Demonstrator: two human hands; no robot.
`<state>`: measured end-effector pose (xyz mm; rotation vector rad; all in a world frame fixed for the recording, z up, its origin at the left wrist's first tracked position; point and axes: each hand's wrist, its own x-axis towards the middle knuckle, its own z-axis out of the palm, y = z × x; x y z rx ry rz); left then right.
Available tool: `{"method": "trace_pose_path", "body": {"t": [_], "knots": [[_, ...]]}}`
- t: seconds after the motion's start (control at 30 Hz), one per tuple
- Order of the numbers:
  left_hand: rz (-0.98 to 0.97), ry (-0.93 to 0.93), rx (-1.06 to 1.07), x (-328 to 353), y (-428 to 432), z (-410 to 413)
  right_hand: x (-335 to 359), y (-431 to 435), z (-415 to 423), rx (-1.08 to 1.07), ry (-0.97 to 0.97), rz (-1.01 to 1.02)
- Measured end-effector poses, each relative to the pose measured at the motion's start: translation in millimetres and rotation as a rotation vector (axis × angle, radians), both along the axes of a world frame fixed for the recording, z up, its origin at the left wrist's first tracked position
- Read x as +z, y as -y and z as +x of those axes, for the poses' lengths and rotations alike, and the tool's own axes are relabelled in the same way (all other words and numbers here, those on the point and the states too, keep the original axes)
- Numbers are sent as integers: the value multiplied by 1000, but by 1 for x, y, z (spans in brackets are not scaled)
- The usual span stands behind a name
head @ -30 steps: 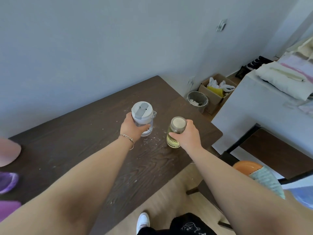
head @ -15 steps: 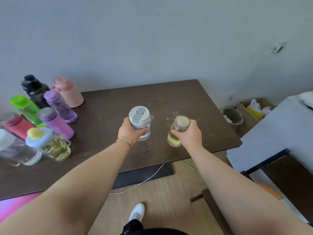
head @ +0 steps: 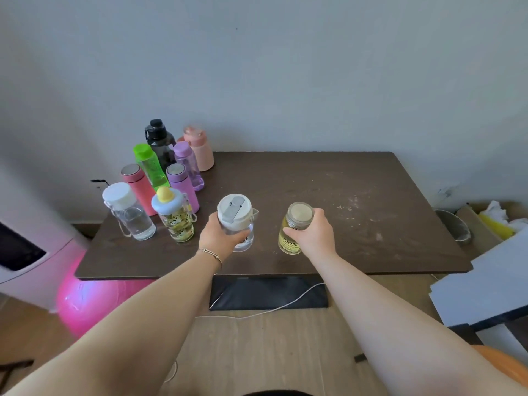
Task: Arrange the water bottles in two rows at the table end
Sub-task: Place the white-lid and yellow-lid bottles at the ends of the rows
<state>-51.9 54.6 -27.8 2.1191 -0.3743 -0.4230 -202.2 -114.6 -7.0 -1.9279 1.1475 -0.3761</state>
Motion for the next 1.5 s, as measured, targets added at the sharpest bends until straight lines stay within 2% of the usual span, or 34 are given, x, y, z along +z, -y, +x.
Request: {"method": "trace_pose_path", "body": {"t": [0.43, 0.7, 1.13, 1.5], "knots": [[-37, 40, -197, -12, -152, 90, 0, -159, 80, -94, -42, -21], [4, 54, -190, -18, -228, 138, -14, -234, 121, -92, -33, 7], [-7, -22, -31, -48, -262, 186, -48, -260, 191, 31, -76, 33], [50, -44, -28, -66, -259, 203, -66, -267, 221, 81, -87, 36]]}}
